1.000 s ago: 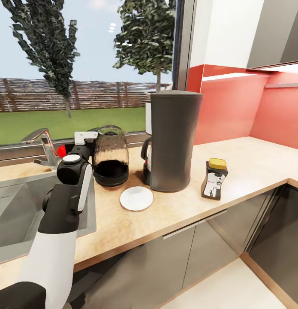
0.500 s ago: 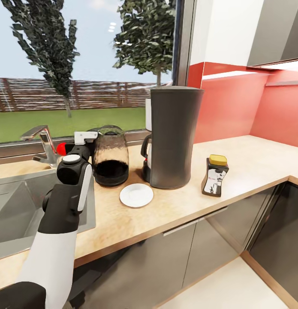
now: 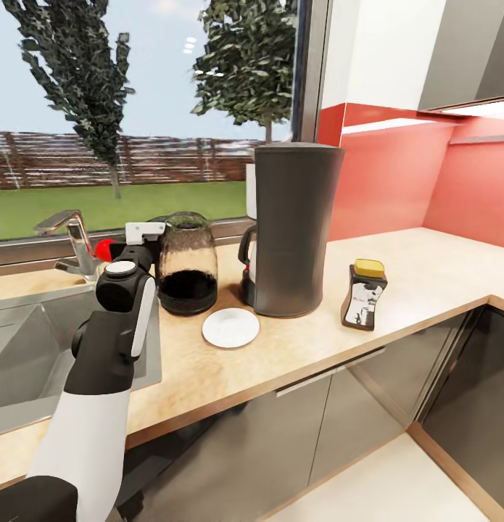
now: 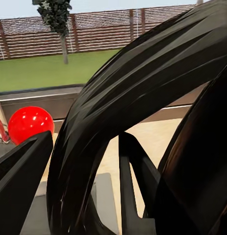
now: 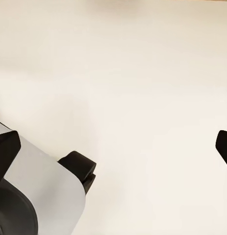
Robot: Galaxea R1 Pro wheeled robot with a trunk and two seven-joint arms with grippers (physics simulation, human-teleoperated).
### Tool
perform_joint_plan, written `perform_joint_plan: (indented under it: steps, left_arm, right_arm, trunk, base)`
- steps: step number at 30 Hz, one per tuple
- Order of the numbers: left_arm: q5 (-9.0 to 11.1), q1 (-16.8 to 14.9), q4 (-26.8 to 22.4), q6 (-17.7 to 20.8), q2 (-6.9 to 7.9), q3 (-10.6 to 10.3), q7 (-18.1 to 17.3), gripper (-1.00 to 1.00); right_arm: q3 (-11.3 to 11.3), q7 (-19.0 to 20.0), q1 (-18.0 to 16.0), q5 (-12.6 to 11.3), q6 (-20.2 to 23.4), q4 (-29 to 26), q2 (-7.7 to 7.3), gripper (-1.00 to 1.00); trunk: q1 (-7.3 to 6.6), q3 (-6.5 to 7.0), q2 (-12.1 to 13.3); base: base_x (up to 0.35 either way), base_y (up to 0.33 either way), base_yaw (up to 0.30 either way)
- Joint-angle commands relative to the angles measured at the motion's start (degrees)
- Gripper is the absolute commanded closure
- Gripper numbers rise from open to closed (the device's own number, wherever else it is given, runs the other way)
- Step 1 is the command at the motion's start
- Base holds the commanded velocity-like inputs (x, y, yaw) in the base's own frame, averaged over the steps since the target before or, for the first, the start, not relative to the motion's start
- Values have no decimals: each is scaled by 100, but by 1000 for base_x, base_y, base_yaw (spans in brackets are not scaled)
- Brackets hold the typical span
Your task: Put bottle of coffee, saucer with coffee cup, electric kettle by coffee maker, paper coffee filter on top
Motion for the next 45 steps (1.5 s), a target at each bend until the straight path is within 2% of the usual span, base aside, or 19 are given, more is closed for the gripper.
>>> perform_joint_plan:
  steps: [1,45]
  left_arm:
    - [-68,-6,-5,39,0,-7,1,100]
    - [-75,-6,12,47,0,-7,-1,100]
  right_arm:
    - [36,15,-5,-60,-12,4,-6,-100]
    - [36,15,-5,-60,-14,4,-6,-100]
  trunk:
    - [-1,-5,-3]
    - [21,-23,-43]
  base:
    - [0,0,0]
    - [0,0,0]
